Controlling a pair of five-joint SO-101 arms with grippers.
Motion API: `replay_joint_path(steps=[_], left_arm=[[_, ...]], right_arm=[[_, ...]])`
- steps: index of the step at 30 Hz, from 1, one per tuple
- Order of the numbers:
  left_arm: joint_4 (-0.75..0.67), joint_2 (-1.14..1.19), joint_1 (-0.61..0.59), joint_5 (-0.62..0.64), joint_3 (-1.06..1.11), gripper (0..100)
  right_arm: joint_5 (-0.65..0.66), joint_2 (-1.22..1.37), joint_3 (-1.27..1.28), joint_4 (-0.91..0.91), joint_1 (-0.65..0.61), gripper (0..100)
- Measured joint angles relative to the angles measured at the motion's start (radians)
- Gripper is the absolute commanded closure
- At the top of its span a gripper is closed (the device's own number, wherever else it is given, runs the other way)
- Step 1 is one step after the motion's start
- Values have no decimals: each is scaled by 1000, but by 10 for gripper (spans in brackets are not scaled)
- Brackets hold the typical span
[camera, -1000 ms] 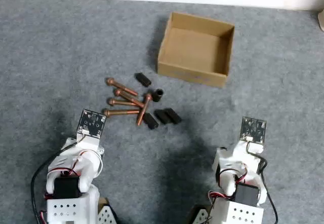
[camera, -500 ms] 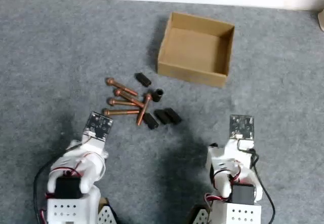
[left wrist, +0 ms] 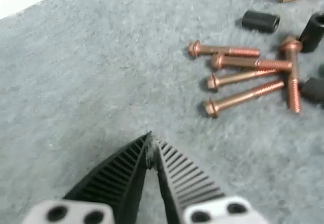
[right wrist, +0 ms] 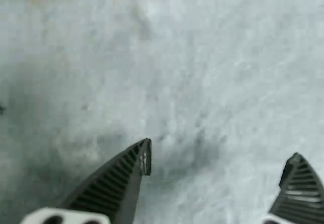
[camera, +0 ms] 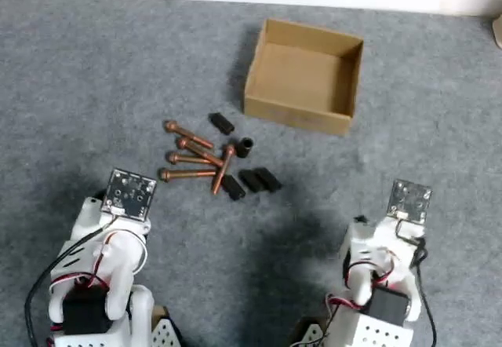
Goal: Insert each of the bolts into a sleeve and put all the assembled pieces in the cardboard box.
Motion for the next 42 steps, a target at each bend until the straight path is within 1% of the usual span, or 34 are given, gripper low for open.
replay_joint_path(steps=[2, 4, 7, 13, 16, 20, 22, 24, 28, 35, 42], left_arm=[[-26, 48, 5, 12, -9, 993], [-66, 121, 6, 32, -35, 993], [-123, 302, 6, 78, -118, 993], [-163, 813, 18, 192, -322, 990], [-229, 1045, 49, 269, -350, 990], [-391, 1223, 61, 292, -319, 990], [-453, 1243, 61, 295, -290, 991], [-479, 1243, 61, 295, -264, 992], [-522, 1218, 61, 298, -207, 990], [-535, 1140, 61, 298, -167, 992], [-535, 1128, 61, 298, -166, 990]], right_arm=[[71, 0, -60, 5, -29, 627], [126, -9, -86, 14, -106, 627], [140, -2, -95, 15, -183, 627], [146, 34, -97, -3, -252, 627], [146, 149, -103, -35, -311, 627], [120, 405, -103, -117, -374, 627], [100, 525, -103, -181, -391, 627], [91, 626, -103, -241, -404, 627], [84, 738, -103, -316, -437, 627], [84, 769, -103, -358, -453, 627], [84, 769, -83, -384, -453, 627]])
